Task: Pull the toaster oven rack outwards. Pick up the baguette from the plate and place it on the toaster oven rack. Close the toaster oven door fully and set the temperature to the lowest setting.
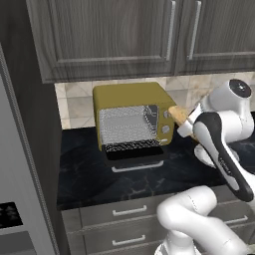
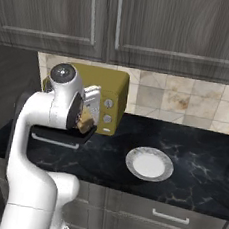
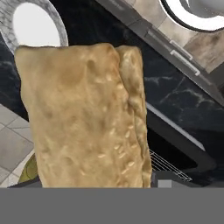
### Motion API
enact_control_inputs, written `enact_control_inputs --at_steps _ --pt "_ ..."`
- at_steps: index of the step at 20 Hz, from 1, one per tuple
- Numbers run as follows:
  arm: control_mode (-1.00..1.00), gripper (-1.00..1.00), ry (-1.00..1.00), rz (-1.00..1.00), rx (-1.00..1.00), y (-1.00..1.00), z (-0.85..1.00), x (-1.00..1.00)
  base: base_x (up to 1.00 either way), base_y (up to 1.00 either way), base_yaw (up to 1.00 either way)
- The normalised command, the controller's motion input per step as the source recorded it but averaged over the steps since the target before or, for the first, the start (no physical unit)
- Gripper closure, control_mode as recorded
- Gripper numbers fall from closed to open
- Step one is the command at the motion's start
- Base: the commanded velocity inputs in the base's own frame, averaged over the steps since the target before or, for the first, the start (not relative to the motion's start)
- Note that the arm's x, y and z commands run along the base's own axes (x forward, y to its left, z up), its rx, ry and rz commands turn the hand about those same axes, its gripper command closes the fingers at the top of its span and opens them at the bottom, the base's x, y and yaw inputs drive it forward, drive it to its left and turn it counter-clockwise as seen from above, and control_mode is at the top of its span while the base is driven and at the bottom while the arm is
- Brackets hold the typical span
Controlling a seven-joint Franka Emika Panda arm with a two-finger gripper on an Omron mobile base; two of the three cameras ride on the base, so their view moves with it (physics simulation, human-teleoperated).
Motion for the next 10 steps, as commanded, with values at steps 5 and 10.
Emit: enact_control_inputs --at_steps 5,10 --pt "-1.0 1.0 -0.14 0.41 -0.24 0.56 0.02 0.0 0.0 0.0 0.0" --pt "-1.0 1.0 -0.04 0.4 -0.24 0.37 0.0 0.0 0.0 0.0 0.0"
